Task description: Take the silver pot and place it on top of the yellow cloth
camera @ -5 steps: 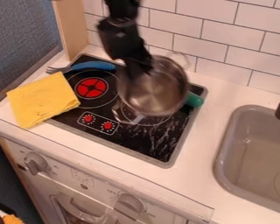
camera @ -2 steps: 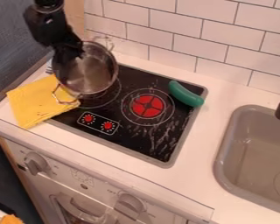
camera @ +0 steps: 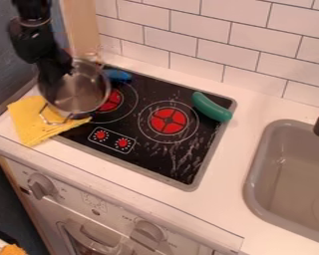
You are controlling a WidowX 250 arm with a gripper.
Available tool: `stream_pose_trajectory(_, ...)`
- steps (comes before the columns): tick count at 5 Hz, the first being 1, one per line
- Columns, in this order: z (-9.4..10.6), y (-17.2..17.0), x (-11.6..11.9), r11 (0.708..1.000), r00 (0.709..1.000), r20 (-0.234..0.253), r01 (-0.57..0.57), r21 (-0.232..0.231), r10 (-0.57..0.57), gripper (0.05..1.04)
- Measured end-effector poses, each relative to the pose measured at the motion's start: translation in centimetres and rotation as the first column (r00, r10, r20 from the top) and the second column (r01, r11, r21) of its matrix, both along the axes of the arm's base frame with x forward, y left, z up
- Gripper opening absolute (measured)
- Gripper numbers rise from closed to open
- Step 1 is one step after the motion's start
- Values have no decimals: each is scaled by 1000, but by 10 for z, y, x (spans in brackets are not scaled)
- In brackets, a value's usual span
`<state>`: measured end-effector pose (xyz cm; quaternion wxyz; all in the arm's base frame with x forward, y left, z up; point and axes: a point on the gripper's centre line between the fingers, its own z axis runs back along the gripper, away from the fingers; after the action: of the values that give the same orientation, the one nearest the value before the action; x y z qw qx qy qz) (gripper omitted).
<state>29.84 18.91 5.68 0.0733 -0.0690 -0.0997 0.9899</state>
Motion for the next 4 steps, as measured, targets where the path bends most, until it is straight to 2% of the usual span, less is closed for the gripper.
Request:
stream_pose_trajectory(1,-12,13,-10,1000,999,-49,-23,10,23,83)
stream_pose_trajectory(2,-17,18,-12,999,998,-31,-54,-6,54,120)
stream_pose_trajectory(3,-22,21,-14,998,999,-14,-48,-32,48,316)
stream_pose_trajectory(4,-29,20,-15,998,999,-30,-37,-53,35,612)
